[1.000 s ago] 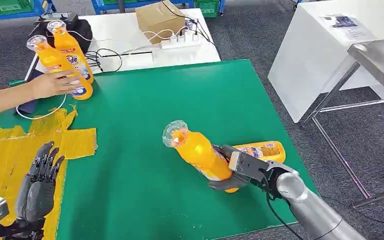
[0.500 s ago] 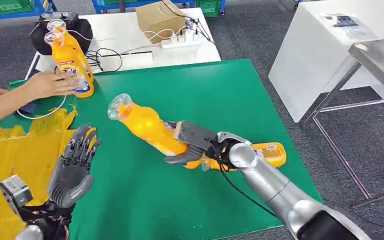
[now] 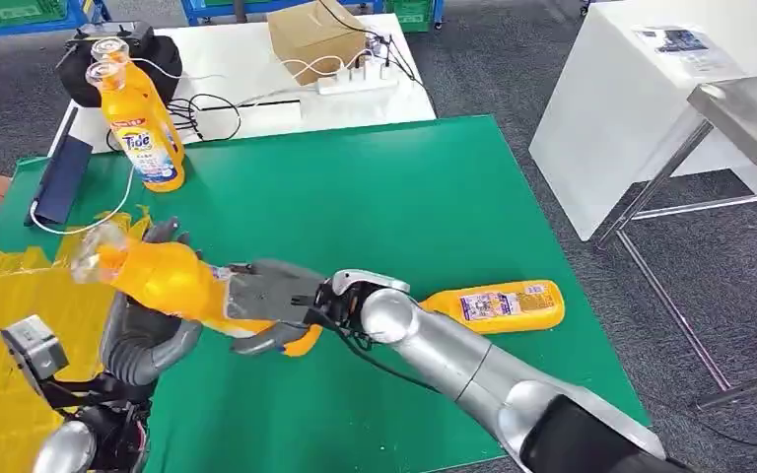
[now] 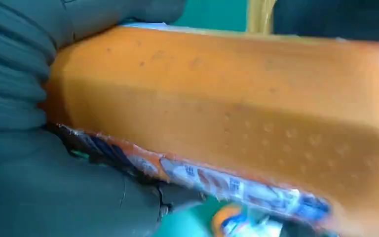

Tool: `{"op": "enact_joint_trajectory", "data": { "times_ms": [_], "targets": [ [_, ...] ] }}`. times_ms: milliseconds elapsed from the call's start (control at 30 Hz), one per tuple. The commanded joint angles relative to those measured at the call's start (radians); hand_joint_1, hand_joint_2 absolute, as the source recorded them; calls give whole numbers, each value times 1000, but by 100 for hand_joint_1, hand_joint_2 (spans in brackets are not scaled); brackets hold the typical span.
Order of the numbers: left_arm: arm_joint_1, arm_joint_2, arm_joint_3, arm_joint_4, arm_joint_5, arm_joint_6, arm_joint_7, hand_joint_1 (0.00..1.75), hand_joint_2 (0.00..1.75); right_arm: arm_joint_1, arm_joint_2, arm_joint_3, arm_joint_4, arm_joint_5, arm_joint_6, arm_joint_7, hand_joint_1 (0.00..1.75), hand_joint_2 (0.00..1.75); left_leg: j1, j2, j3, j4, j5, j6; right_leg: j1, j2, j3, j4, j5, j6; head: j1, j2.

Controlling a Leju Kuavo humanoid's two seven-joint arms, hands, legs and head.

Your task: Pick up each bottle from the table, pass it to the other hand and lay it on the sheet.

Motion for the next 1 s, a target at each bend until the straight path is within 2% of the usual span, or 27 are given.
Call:
{"op": "enact_joint_trajectory", "data": {
  "times_ms": [33, 267, 300, 400, 467, 800, 1000],
  "targets": [
    [-37, -14, -26, 53, -21, 7, 3, 0, 175, -47, 38, 150, 3, 2, 5, 4, 175, 175, -1, -4, 2, 0, -1, 2, -1, 2, 1, 1, -1, -2, 0, 0],
    [-42, -27, -7, 74, -28, 17, 2, 0, 175, -15, 36, 250, -21, 20, -5, 5, 175, 175, -1, -6, 3, -1, 0, 2, -1, 1, 3, 0, -1, -3, 0, 0],
    [-40, -29, -4, 71, -26, 15, -3, 175, 175, -18, 32, 256, -15, 16, -5, 1, 175, 175, -1, -5, 2, -1, 0, 2, -1, 0, 2, -1, -1, -2, 0, 0],
    [-36, -25, -9, 66, -33, 4, -18, 175, 175, -23, 24, 249, 1, 3, -16, -7, 175, 175, -1, -9, 6, -1, -1, 3, -1, 1, 6, 0, -2, -4, 0, 0],
    [-36, -26, -9, 65, -33, 4, -18, 175, 175, -25, 22, 247, 2, 1, -14, -9, 175, 175, 0, -6, 1, -1, 0, 2, 0, -1, 2, -1, -1, -2, 0, 0],
    [-37, -27, -16, 56, -54, -1, -35, 175, 175, -24, 20, 239, 22, -3, -27, -15, 175, 175, 0, -7, 2, -1, 0, 2, 0, -2, 3, -1, -1, -2, 0, 0],
    [-21, -28, 8, 47, -55, -7, -41, 175, 175, -13, 15, 198, 36, 24, -80, -18, 175, 175, -1, -7, 2, -1, 0, 2, 0, -2, 3, -1, -1, -2, 0, 0]
  ]
}}
